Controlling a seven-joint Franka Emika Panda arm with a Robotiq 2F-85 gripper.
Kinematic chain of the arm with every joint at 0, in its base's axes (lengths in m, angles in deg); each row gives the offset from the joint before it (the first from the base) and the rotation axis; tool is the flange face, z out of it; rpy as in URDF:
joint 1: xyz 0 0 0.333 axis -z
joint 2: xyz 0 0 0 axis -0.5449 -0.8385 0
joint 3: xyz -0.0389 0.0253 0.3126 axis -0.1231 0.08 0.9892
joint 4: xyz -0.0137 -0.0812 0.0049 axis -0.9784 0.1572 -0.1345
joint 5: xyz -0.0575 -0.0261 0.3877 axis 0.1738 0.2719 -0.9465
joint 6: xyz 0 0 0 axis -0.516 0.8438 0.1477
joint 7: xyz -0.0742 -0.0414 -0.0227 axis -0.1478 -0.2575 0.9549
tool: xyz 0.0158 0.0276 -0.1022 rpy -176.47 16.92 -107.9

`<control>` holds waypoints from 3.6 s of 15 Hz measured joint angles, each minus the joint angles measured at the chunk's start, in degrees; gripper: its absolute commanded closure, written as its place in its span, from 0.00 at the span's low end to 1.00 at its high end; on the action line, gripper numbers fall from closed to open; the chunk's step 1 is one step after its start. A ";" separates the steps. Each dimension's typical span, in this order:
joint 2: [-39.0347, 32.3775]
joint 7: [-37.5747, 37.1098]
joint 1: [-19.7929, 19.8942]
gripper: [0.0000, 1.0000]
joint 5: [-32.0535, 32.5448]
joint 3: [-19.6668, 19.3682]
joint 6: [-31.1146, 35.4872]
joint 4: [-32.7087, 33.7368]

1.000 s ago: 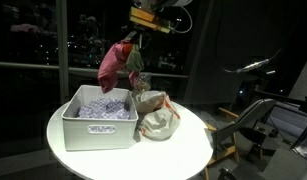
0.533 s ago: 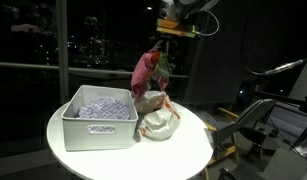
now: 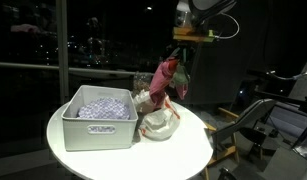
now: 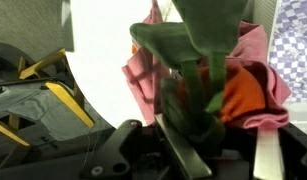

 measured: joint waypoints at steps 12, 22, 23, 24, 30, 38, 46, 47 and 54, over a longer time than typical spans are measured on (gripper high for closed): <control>-15.18 -5.18 0.02 0.93 6.60 2.23 -0.37 3.61; -29.45 -10.32 -2.93 0.93 13.32 0.82 -9.52 14.17; -30.49 -10.26 -3.26 0.92 13.32 0.58 -9.61 14.47; -31.40 -10.18 -3.58 0.92 13.32 0.37 -9.61 14.75; -37.05 -10.40 -6.43 0.92 15.37 -1.21 -9.26 18.91; -37.80 -16.72 -7.83 0.91 18.28 -3.86 -3.36 24.96; -41.91 -25.35 -8.03 0.91 26.12 -5.18 10.16 24.10; -42.68 -25.80 -8.10 0.92 27.29 -5.37 11.32 24.08; -43.41 -30.67 -8.06 0.89 36.35 -7.29 21.92 23.22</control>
